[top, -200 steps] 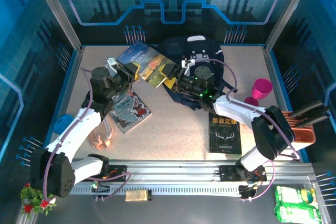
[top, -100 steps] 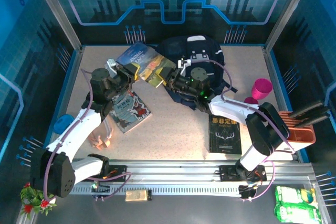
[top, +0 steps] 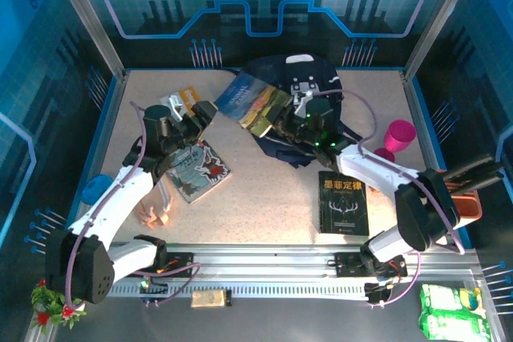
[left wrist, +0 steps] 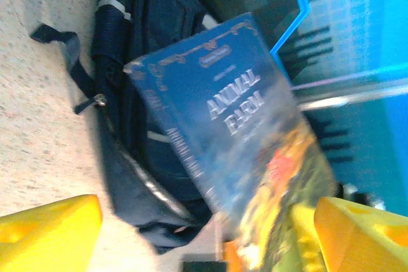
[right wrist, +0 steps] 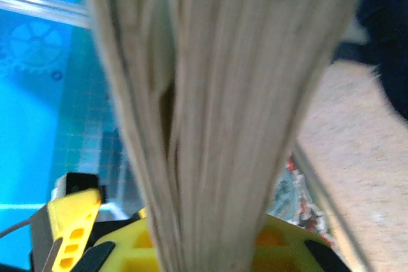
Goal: Pack the student bag
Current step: Open the student bag at the top-center of the table.
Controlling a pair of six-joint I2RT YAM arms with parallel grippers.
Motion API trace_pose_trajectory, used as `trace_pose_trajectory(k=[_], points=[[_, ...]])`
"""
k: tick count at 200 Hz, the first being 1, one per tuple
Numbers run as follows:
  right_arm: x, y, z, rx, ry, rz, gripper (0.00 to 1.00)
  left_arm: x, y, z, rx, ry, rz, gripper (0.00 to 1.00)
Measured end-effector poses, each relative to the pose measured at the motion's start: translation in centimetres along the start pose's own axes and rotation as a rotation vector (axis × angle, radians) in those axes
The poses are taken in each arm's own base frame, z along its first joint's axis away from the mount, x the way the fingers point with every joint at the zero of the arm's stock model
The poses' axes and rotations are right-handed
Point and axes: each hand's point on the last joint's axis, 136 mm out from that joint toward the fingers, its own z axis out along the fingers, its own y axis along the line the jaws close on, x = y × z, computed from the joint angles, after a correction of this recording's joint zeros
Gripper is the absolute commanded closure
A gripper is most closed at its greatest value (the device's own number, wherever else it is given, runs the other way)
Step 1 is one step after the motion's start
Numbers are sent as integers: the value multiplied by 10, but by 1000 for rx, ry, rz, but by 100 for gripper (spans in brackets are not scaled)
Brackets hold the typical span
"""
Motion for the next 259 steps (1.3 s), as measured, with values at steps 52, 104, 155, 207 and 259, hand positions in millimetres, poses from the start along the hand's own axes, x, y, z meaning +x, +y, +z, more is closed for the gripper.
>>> trace_pose_trajectory(k=[52,104,155,207,259], points=[[-65,-37,-62,182,-138,-68,96,45,-24,39,-24,163,318,1],[-101,-66,-131,370,-254,-131,95,97,-42,103,-3,340,638,1],[-114,-84,-182,501,-316,-163,95,142,-33,170,-2,554,993,11],[-112,-100,-203,565,-306,-136,95,161,-15,212,-28,692,1237,29],[-108,-92,-206,535,-296,-140,95,154,7,240,-100,773,1430,39]])
